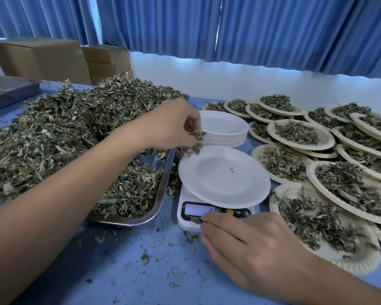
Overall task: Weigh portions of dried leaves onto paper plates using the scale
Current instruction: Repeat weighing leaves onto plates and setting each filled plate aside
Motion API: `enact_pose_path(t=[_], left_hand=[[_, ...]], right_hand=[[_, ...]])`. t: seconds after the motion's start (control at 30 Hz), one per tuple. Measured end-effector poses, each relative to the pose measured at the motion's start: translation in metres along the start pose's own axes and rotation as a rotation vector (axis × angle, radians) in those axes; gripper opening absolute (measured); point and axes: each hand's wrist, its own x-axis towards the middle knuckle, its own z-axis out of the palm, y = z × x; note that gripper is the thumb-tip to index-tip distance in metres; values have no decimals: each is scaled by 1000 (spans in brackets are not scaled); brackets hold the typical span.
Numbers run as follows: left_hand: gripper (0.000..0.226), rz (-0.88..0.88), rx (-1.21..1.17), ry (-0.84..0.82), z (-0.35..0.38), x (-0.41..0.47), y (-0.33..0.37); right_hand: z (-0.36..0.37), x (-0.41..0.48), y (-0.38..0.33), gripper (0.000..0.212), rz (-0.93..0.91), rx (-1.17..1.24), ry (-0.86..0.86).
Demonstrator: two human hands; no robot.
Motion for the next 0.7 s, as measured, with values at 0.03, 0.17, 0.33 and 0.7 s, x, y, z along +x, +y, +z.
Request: enact_pose_path(t=[0.03,0.17,0.33,0.7], left_hand=[[11,44,-64,-12,2,-1,5],[26,80,-170,-240,14,-5,19],[32,2,12,-95,11,2,7],[71,-277,436,-658,9,-1,-51]], right_hand=[[-1,0,-2,21,-4,13,2],[-4,5,-10,29,-29,63,-24],[-1,23,-25,42,-49,107,-26],[19,16,-34,45,11,128,-188]])
